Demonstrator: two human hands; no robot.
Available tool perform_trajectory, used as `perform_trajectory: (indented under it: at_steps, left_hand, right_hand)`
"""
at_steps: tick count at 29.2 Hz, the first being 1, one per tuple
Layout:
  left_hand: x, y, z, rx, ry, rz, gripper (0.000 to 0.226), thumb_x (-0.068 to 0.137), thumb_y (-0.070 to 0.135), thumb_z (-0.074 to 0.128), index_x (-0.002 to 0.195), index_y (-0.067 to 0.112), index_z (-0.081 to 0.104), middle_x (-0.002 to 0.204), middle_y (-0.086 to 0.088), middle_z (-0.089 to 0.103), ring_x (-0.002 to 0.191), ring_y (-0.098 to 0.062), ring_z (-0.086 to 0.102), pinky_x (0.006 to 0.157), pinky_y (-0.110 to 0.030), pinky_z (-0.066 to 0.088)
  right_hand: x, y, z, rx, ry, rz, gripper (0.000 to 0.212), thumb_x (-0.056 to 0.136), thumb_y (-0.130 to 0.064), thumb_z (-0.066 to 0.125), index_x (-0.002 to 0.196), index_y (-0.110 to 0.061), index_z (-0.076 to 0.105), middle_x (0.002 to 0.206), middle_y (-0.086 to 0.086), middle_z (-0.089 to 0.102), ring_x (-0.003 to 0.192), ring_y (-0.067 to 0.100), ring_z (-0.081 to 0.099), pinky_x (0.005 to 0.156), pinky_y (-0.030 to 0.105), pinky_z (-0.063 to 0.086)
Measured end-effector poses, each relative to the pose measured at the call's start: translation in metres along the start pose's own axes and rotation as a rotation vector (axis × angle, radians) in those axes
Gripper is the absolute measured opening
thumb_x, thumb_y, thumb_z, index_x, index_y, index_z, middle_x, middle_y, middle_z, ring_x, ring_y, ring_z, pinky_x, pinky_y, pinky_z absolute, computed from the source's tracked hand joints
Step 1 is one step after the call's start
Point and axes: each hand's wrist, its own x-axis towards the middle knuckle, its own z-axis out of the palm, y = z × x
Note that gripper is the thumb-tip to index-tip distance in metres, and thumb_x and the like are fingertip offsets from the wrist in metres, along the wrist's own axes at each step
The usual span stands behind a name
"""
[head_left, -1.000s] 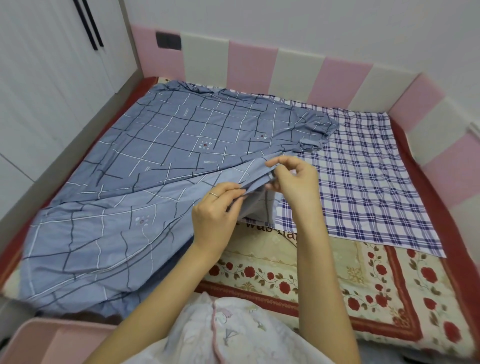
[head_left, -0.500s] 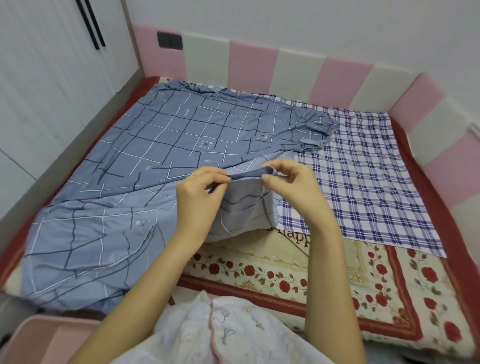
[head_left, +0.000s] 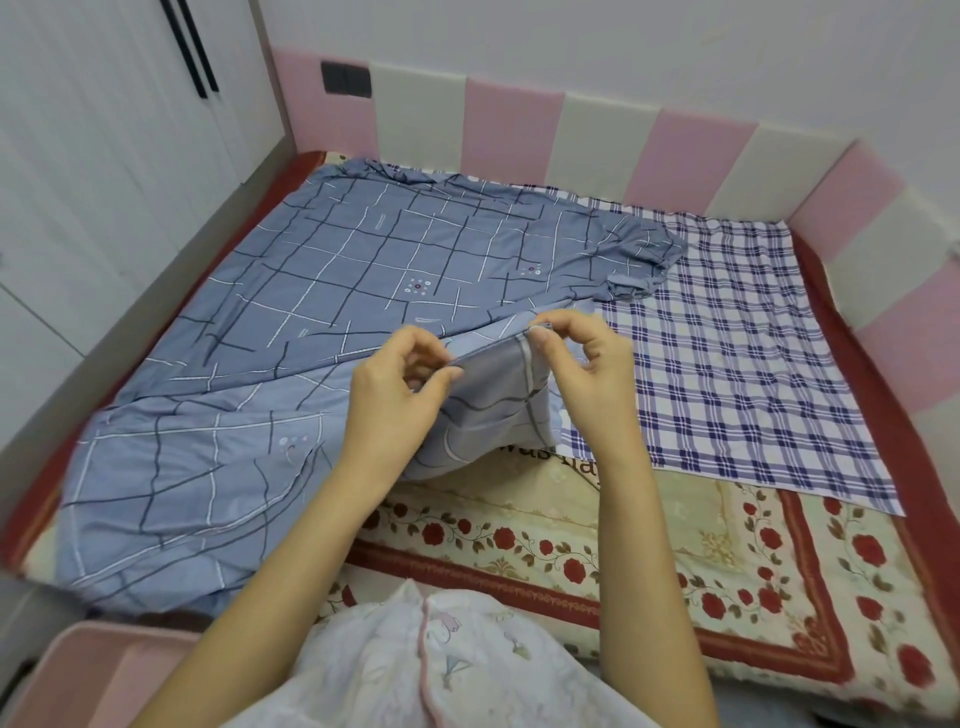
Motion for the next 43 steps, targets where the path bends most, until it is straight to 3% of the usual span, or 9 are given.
perform_trajectory:
  at_steps: [2,5,9,14,18,28,34,40,43]
  left_hand:
    - [-0.004,-0.002,0.003,0.04,0.001,0.022,0.032,0.082,0.007,0.069,0.089,0.031,0.049,0.077,0.018,0.064,0.076,0.0,0.063,0.072,-0.016,0.05]
    - [-0.009,-0.01,0.007,0.178,0.01,0.149,0.017,0.085,0.014,0.063,0.101,0.019,0.063,0.082,0.013,0.066,0.077,-0.007,0.065,0.073,-0.028,0.054]
    - [-0.012,-0.025,0.008,0.251,0.025,0.167,0.022,0.08,0.017,0.053,0.093,0.013,0.071,0.084,0.005,0.069,0.074,-0.016,0.064,0.067,-0.038,0.054]
    - [-0.015,-0.05,-0.007,0.223,0.061,-0.021,0.021,0.076,0.005,0.062,0.09,0.016,0.072,0.086,0.01,0.069,0.078,-0.009,0.064,0.073,-0.027,0.053]
    - [-0.016,-0.061,-0.013,0.206,-0.003,-0.065,0.023,0.074,0.001,0.069,0.079,0.023,0.065,0.077,0.019,0.062,0.072,0.003,0.057,0.063,-0.008,0.042]
    - [-0.027,-0.08,-0.015,0.29,-0.141,0.353,0.009,0.086,0.008,0.062,0.093,0.008,0.068,0.105,0.001,0.059,0.081,-0.01,0.058,0.071,-0.024,0.049]
    - [-0.031,-0.085,-0.012,0.337,-0.131,0.405,0.016,0.089,0.016,0.055,0.088,0.005,0.068,0.121,-0.007,0.056,0.072,-0.001,0.048,0.074,-0.006,0.037]
    - [-0.028,-0.089,-0.009,0.329,-0.207,0.421,0.032,0.088,0.002,0.047,0.112,0.009,0.068,0.131,-0.008,0.05,0.077,-0.009,0.046,0.076,-0.012,0.039]
    - [-0.029,-0.088,-0.007,0.321,-0.159,0.379,0.031,0.085,-0.004,0.053,0.11,0.006,0.069,0.117,-0.006,0.061,0.09,-0.016,0.053,0.085,-0.017,0.043]
  right_hand:
    - [-0.001,-0.002,0.005,0.075,0.017,0.009,0.02,0.09,-0.01,0.059,0.08,-0.028,0.061,0.074,-0.016,0.061,0.075,0.004,0.056,0.071,0.022,0.045]
    - [-0.001,-0.005,0.011,0.126,0.016,-0.025,0.016,0.093,-0.006,0.054,0.082,-0.017,0.058,0.074,-0.011,0.055,0.071,0.0,0.05,0.066,0.017,0.04]
    - [-0.001,-0.009,0.013,0.153,0.039,-0.069,0.018,0.093,-0.002,0.051,0.084,-0.017,0.057,0.078,-0.008,0.055,0.075,0.003,0.051,0.07,0.016,0.04]
    - [0.008,-0.003,0.0,0.177,0.212,-0.033,0.024,0.094,-0.003,0.047,0.083,-0.023,0.053,0.079,-0.009,0.055,0.075,-0.004,0.051,0.073,0.012,0.039]
    - [0.014,0.02,-0.009,0.204,0.356,0.067,0.025,0.096,-0.004,0.044,0.083,-0.024,0.052,0.081,-0.011,0.054,0.074,-0.01,0.049,0.074,0.009,0.038]
    - [0.021,0.047,-0.007,0.174,0.419,0.128,0.029,0.097,-0.002,0.039,0.083,-0.025,0.048,0.083,-0.011,0.049,0.073,-0.015,0.046,0.075,0.007,0.036]
    - [0.022,0.046,-0.005,0.201,0.416,0.148,0.026,0.098,-0.004,0.039,0.084,-0.023,0.049,0.084,-0.01,0.049,0.074,-0.014,0.046,0.075,0.007,0.036]
    - [0.022,0.045,-0.004,0.192,0.41,0.174,0.024,0.098,-0.01,0.041,0.085,-0.027,0.051,0.082,-0.011,0.049,0.072,-0.005,0.044,0.073,0.014,0.037]
    - [0.024,0.043,-0.004,0.207,0.402,0.167,0.022,0.098,-0.01,0.042,0.085,-0.025,0.052,0.084,-0.01,0.05,0.074,-0.005,0.045,0.074,0.014,0.037]
